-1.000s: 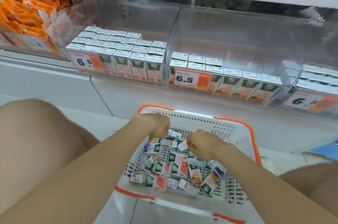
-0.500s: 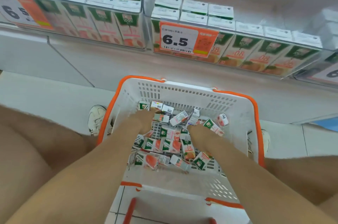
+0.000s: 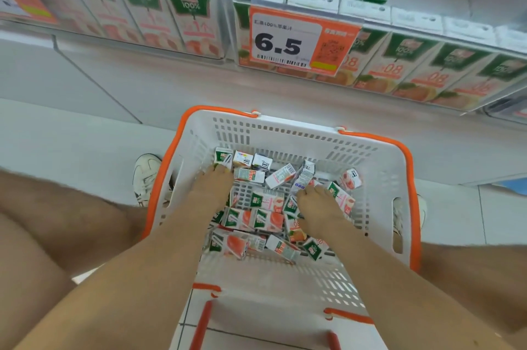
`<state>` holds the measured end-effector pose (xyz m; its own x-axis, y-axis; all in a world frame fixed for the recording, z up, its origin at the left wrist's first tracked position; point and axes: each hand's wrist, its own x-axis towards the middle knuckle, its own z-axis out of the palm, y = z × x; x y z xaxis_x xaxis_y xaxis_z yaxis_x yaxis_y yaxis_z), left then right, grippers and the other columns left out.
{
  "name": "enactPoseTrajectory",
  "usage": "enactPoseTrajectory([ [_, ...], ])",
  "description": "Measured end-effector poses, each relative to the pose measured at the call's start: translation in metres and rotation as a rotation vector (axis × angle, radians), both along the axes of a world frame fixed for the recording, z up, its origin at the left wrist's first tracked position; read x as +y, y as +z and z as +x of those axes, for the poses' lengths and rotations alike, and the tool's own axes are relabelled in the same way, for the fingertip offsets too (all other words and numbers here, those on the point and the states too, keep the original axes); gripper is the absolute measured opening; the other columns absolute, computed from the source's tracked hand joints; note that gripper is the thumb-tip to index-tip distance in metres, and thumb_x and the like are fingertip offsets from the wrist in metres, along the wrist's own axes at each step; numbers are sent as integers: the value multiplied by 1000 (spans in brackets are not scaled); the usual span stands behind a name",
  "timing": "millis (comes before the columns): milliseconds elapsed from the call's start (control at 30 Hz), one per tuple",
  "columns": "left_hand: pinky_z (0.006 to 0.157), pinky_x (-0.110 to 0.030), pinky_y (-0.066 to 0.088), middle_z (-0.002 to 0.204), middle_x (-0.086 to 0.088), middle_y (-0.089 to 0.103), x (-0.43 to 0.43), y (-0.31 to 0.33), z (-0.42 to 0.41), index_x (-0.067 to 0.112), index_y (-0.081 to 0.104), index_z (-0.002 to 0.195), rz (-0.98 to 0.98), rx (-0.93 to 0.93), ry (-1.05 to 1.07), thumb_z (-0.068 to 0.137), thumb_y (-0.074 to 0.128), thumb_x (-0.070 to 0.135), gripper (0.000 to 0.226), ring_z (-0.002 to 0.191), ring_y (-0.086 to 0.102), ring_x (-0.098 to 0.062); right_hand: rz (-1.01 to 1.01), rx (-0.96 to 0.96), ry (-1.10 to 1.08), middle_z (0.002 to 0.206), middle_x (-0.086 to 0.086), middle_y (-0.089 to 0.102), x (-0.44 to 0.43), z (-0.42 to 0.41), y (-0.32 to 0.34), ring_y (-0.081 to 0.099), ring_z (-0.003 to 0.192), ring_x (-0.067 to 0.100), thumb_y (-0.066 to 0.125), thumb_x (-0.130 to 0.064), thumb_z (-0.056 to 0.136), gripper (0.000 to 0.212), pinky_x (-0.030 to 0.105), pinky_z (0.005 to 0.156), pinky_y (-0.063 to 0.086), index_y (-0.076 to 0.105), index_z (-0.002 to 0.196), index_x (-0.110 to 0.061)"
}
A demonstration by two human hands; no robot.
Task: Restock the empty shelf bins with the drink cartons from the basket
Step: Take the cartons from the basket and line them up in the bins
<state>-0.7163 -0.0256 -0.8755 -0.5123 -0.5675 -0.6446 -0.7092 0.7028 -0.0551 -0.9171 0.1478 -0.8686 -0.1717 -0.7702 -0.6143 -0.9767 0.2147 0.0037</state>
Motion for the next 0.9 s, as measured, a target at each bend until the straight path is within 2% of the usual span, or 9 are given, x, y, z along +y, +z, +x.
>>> enactPoseTrajectory([
  [133,101,-44,51,137,-9,61,0,9,2,15,48,146,66,94,57,92,78,16,61,125,60,-29,-32,-264,-273,87,7,55,-6,0,13,62,77,29,66,-31,86,24,36,64,51,52,81,-12],
  [233,79,-33,51,123,-8,65,-1,22,3,13,52,139,233,277,272,95,75,15,50,101,68,-21,-53,-603,-607,67,4,49,-15,-9,38,49,60,24,71,-25,88,21,30,60,39,52,80,-21],
  [333,69,-27,49,97,-5,66,-3,45,-5,13,60,120,417,474,475,85,89,24,46,80,61,-17,-33,-859,-845,76,2,59,-21,-14,74,51,60,13,65,-17,96,23,22,54,42,64,117,-27],
  [467,71,-26,53,113,-7,69,-2,99,-18,16,63,123,619,684,586,81,91,38,55,92,67,-19,-175,-1038,-1043,104,10,73,-21,-8,110,63,86,24,49,-13,95,34,39,80,50,68,121,-25],
  [533,63,-25,51,102,-3,71,0,128,-22,16,66,120,685,759,625,81,91,38,52,82,66,-20,-266,-1069,-1140,117,20,71,-19,-6,127,61,89,30,49,-22,82,50,42,81,50,64,129,-15],
  [633,71,-42,57,95,-8,72,4,168,-24,17,71,116,761,837,660,70,97,45,60,78,65,-24,-352,-1067,-1104,125,4,65,-14,3,162,63,108,25,59,-49,87,55,45,96,54,61,132,-16],
  [700,74,-43,55,95,-6,72,9,193,-24,18,72,113,783,874,645,66,96,48,61,79,66,-19,-445,-1014,-955,121,7,65,-8,6,182,65,108,22,66,-46,95,42,44,98,53,66,126,-18],
  [800,75,-40,47,89,-1,73,17,221,-25,17,75,103,804,923,579,76,91,41,40,77,62,-17,-619,-959,-826,100,4,72,-3,6,210,70,85,15,68,-33,100,24,42,82,57,67,117,-16],
  [900,70,-37,49,86,0,71,24,242,-26,18,73,104,742,984,533,81,89,40,36,75,61,-15,-698,-864,-768,88,21,67,2,4,238,62,67,25,75,-42,93,44,39,63,51,63,109,-2],
])
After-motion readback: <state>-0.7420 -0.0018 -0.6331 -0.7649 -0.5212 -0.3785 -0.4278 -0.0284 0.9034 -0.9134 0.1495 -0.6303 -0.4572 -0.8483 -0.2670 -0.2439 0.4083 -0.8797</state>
